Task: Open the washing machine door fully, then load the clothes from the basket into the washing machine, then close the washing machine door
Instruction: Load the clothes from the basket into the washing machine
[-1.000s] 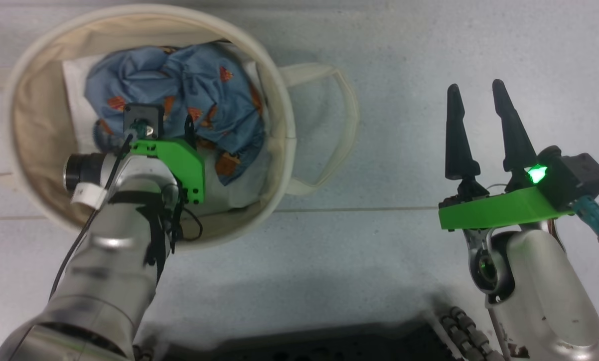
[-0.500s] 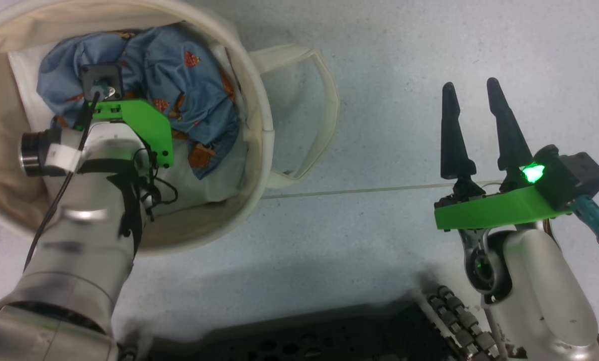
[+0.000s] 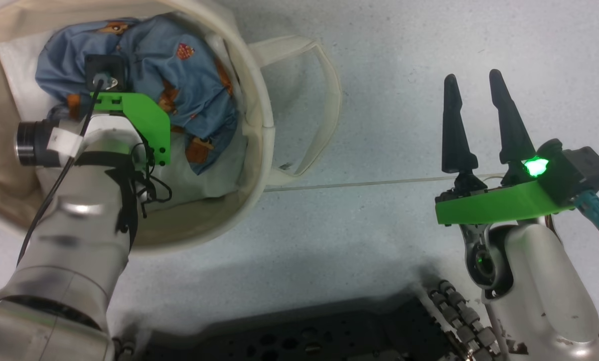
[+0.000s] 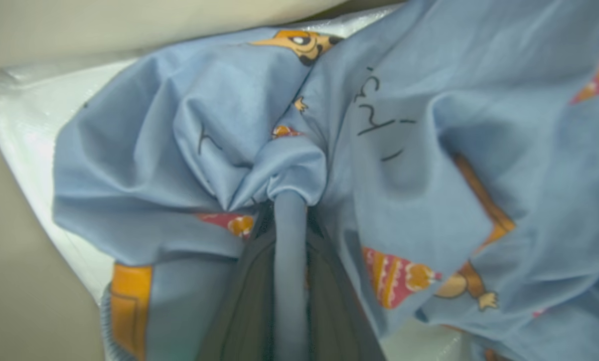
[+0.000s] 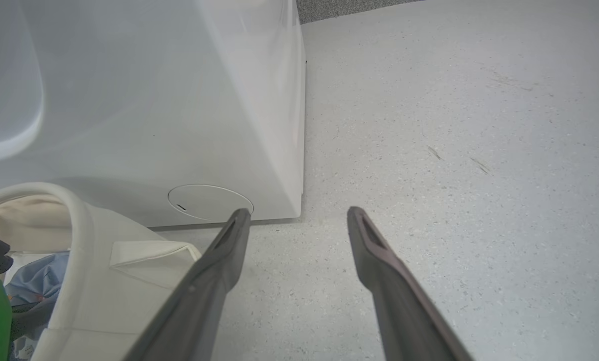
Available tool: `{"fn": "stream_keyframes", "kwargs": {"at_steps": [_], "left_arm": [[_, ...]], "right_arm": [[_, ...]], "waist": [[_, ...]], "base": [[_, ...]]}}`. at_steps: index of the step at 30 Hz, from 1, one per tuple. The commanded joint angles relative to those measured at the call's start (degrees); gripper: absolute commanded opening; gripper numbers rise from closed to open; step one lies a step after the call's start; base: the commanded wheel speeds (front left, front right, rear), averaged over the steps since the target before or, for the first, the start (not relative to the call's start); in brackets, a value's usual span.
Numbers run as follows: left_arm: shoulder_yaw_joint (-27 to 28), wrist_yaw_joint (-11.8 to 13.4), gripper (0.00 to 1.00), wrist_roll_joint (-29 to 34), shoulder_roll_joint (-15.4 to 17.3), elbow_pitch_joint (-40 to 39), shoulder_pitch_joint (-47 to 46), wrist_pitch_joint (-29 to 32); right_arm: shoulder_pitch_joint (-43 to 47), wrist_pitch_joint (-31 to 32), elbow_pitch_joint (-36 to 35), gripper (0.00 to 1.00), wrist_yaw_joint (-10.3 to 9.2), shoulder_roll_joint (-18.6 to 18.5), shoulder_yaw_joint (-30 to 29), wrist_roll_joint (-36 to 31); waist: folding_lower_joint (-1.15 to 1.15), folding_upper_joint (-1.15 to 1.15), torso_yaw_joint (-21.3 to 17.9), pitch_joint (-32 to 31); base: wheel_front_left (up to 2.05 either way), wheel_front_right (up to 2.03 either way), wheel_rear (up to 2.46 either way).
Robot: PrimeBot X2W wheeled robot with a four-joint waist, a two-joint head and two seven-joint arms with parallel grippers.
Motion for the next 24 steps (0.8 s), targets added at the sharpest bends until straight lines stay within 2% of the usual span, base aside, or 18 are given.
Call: {"fn": "stream_keyframes", "kwargs": {"at_steps": [1, 8, 12, 16, 20, 24], "left_arm": [[0.32, 0.0, 0.0, -0.23, 1.73, -0.25, 1.09, 0.09], [2.28, -1.02, 0.0, -2.86, 1.08, -0.31, 1.04, -5.07], [5.01, -3.92, 0.0, -6.05, 0.15, -0.67, 2.78, -13.12], [7.49, -5.34, 0.0, -8.36, -0.4, -1.86, 5.46, -16.12], [11.42, -4.01, 0.0, -6.03, 0.26, -15.84, 10.84, -16.38], [16.52, -4.52, 0.0, -1.87, -0.83, -27.41, 18.93, -16.4]], "right_arm": [[2.29, -0.7, -1.74, 1.0, 0.43, 0.03, 1.0, -0.44], [1.68, -0.7, -1.42, 1.0, 0.43, 0.05, 1.2, -0.27], [1.41, -0.7, -0.96, 1.0, 0.43, 0.2, 1.54, 0.13], [1.79, -0.7, -0.1, 1.0, 0.43, -0.1, 1.72, 0.58], [2.16, -0.7, 0.74, 1.0, 0.43, -0.17, 1.57, 0.92], [3.68, -0.7, 2.06, 1.0, 0.43, -0.2, 2.05, 1.09]], "waist": [[0.0, 0.0, 0.11, -0.06], [0.0, 0.0, 1.36, -2.32], [0.0, 0.0, 2.21, -6.13], [0.0, 0.0, 3.56, -11.32], [0.0, 0.0, 4.59, -16.84], [0.0, 0.0, 5.95, -23.22]], "base": [[0.0, 0.0, 0.0], [0.0, 0.0, 0.0], [0.0, 0.0, 0.0], [0.0, 0.0, 0.0], [0.0, 0.0, 0.0], [0.0, 0.0, 0.0]]}}
